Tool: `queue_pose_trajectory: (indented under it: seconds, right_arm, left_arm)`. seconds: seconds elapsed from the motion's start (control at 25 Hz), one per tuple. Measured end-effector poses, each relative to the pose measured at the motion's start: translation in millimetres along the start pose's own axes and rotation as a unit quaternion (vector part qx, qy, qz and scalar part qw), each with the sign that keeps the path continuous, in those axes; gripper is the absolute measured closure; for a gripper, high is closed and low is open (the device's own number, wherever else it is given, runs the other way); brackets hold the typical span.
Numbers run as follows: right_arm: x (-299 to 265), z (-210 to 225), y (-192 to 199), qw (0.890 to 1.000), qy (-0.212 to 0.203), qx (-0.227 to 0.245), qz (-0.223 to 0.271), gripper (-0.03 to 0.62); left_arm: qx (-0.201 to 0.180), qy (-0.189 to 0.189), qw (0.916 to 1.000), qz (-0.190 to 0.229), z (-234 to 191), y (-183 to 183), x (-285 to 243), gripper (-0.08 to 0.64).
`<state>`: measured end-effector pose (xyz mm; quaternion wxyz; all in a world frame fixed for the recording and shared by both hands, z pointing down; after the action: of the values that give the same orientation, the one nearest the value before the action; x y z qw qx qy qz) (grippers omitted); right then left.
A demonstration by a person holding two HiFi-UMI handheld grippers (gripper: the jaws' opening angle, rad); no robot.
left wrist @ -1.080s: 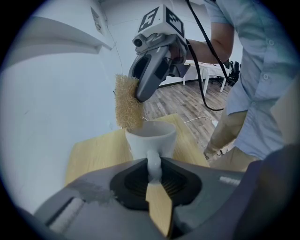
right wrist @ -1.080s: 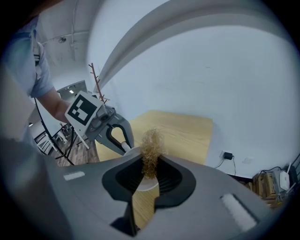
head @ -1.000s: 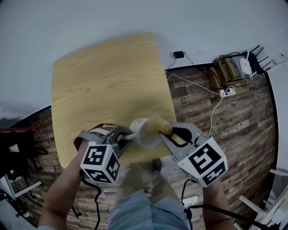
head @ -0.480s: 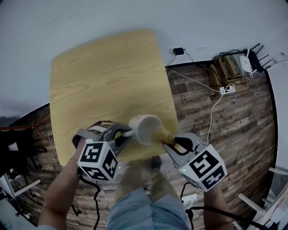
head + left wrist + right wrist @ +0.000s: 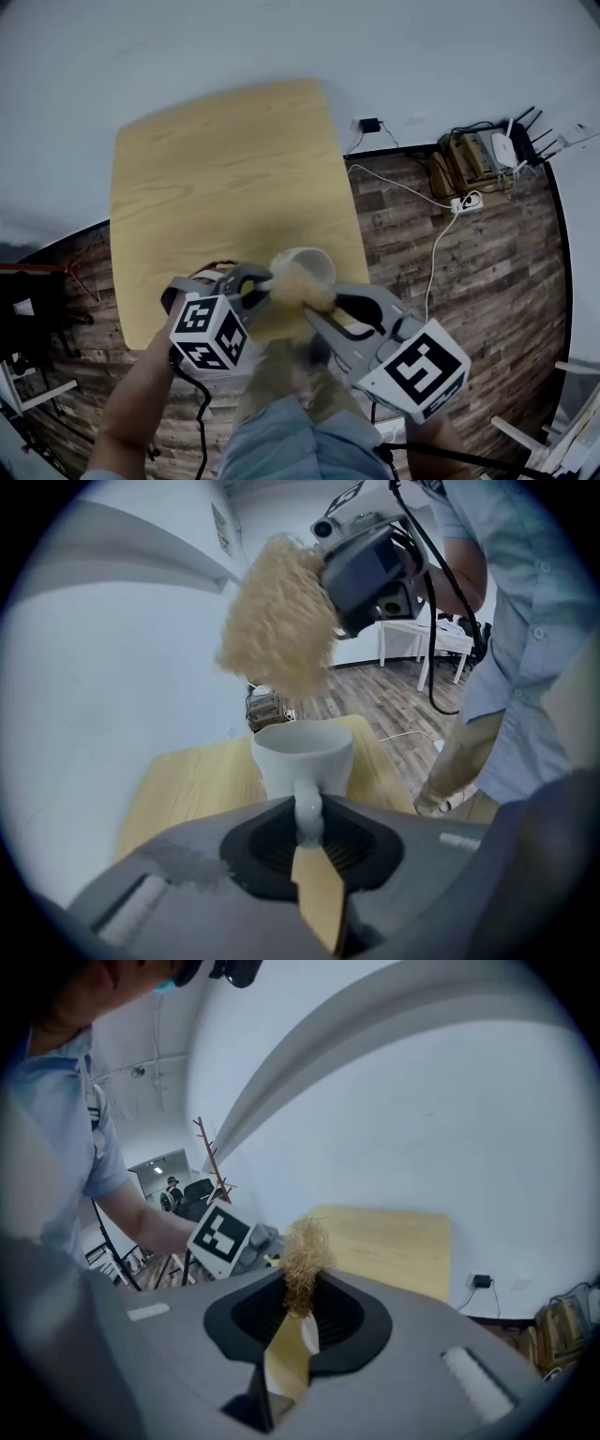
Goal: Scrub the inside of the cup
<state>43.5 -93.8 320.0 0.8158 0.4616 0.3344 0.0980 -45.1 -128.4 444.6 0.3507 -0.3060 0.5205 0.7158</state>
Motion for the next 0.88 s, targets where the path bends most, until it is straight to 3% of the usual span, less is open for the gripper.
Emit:
queue_pose_trajectory:
  seconds: [0.24,0.48,0.64,0.88]
  right_arm:
    - [29.8,11.3,-41.3,0.997,0.053,0.055,0.023,0.525]
    - [32.2,16.3,-40.0,0.997,0.058,0.040,0.019,0.525]
    - [25.3,16.1,-34.7,0.998,0.060,0.032,0.010,0.525]
    - [20.7,20.9,-33.0,0.996,0.079,0.032,-0.003,0.525]
  left_arm:
    - [0.066,0.006,0.9968,0.044,3.6,15.1,-1.4,0.492]
    - [0.102,0.000,0.9906,0.091,7.7,29.4,-2.3,0.492]
    - [0.132,0.015,0.9846,0.114,11.8,43.8,-9.3,0.486]
    - [0.138,0.004,0.9821,0.128,13.8,58.1,-11.5,0.483]
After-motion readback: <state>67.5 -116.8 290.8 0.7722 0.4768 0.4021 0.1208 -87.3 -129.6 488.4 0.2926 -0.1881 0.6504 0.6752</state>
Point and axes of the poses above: the fingertips, and each gripper's own axes: x backward along the fingers, z to its right, y out of its underside, the point moved 4 cm from there along x, backward along the fingers, and after that the axes turned 6 degrees about -y, right-handed, at the moved point
